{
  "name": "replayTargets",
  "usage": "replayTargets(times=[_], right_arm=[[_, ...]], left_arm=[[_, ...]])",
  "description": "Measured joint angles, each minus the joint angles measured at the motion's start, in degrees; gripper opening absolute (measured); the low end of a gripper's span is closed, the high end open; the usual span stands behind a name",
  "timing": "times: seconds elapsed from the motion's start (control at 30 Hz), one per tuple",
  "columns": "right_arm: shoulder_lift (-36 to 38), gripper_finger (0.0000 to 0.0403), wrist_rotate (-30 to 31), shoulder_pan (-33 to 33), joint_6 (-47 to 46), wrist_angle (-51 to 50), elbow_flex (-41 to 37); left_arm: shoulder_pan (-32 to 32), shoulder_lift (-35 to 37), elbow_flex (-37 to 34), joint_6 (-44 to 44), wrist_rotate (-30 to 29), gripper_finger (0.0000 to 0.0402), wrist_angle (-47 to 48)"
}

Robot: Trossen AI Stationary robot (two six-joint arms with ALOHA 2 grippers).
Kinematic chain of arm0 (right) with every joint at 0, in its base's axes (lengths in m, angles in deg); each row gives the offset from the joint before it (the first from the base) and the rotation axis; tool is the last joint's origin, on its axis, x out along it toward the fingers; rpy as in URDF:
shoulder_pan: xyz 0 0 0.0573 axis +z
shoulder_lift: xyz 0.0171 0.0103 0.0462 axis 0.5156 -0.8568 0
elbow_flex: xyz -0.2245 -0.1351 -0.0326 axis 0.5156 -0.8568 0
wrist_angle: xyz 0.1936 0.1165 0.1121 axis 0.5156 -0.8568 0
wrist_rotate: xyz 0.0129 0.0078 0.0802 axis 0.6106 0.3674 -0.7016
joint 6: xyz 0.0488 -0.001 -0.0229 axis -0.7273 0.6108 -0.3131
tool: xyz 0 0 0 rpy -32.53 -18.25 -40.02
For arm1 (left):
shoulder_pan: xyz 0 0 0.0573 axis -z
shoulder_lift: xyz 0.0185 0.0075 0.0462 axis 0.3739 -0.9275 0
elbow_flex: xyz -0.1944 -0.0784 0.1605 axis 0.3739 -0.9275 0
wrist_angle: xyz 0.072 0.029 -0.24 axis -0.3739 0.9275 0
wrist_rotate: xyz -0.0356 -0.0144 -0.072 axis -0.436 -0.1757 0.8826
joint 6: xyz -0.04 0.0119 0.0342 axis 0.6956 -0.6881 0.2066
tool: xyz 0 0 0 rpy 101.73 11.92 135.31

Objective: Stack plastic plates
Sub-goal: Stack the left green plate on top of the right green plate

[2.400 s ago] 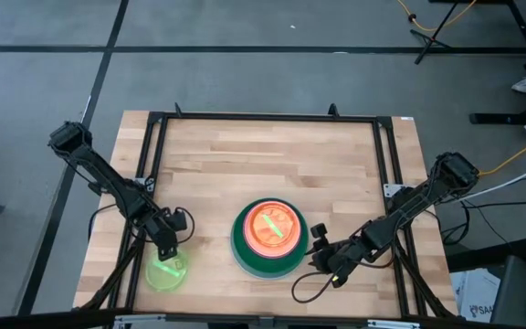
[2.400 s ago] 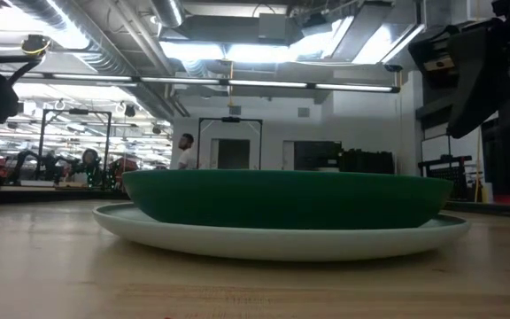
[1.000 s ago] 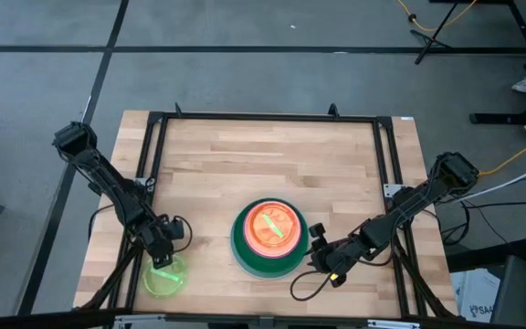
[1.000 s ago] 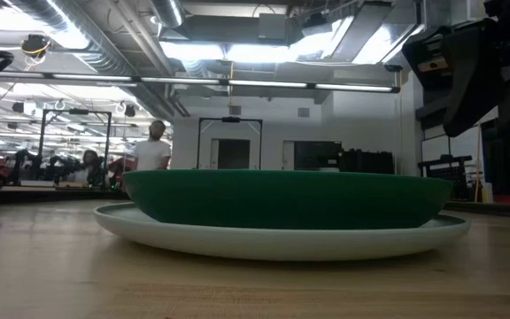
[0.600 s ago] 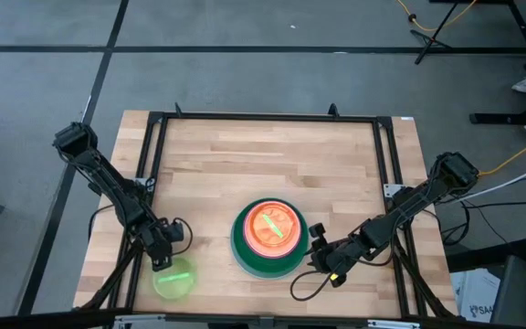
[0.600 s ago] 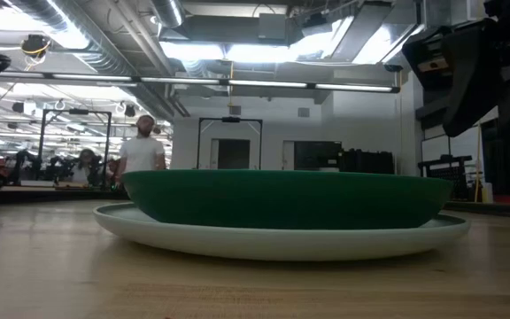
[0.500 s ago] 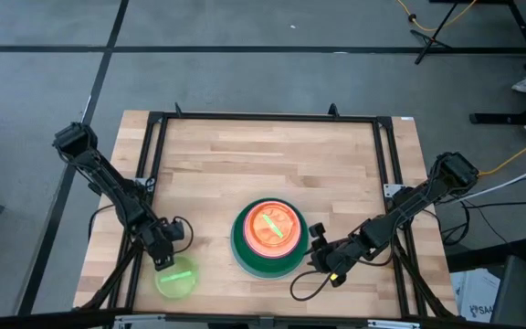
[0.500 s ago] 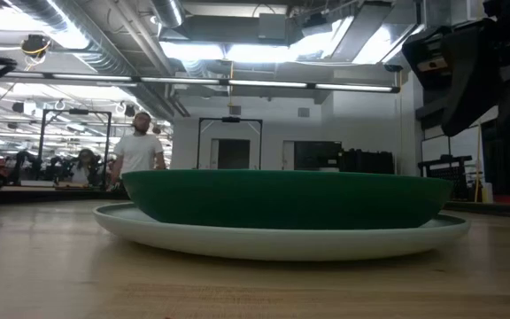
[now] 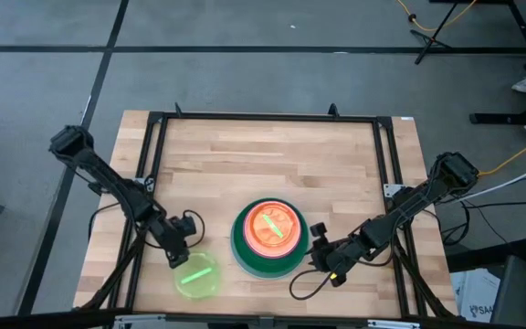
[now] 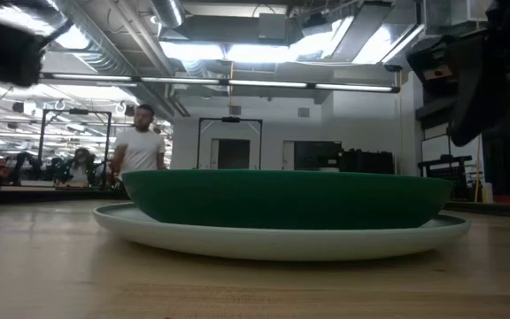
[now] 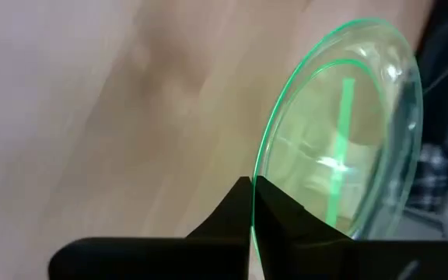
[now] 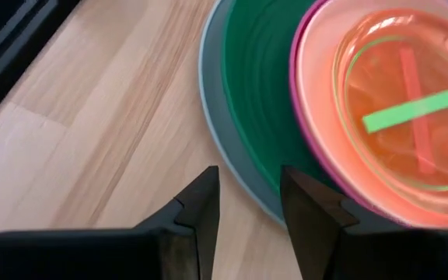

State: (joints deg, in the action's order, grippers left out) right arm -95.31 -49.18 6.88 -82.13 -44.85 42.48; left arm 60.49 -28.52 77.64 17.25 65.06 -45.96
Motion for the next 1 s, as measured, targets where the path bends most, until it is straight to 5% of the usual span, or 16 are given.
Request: replayTargets(times=[0.37, 0.67, 1.0], right_arm=[[1.7, 0.0127, -0.19, 0.0, -4.57, -8.71, 0.0], [8.53, 0.0127, 9.91, 5.56, -9.64, -16.09, 0.02], [10.16, 0.0127, 20.44, 10.86, -14.84, -21.16, 0.04]], left_arm=[[-7.7, 0.02, 13.18, -7.95, -2.12, 0.0, 12.63], [-13.41, -3.23, 21.47, -13.73, -4.86, 0.0, 14.09], [-20.45, -15.63, 32.02, -17.91, -2.91, 0.0, 15.48]])
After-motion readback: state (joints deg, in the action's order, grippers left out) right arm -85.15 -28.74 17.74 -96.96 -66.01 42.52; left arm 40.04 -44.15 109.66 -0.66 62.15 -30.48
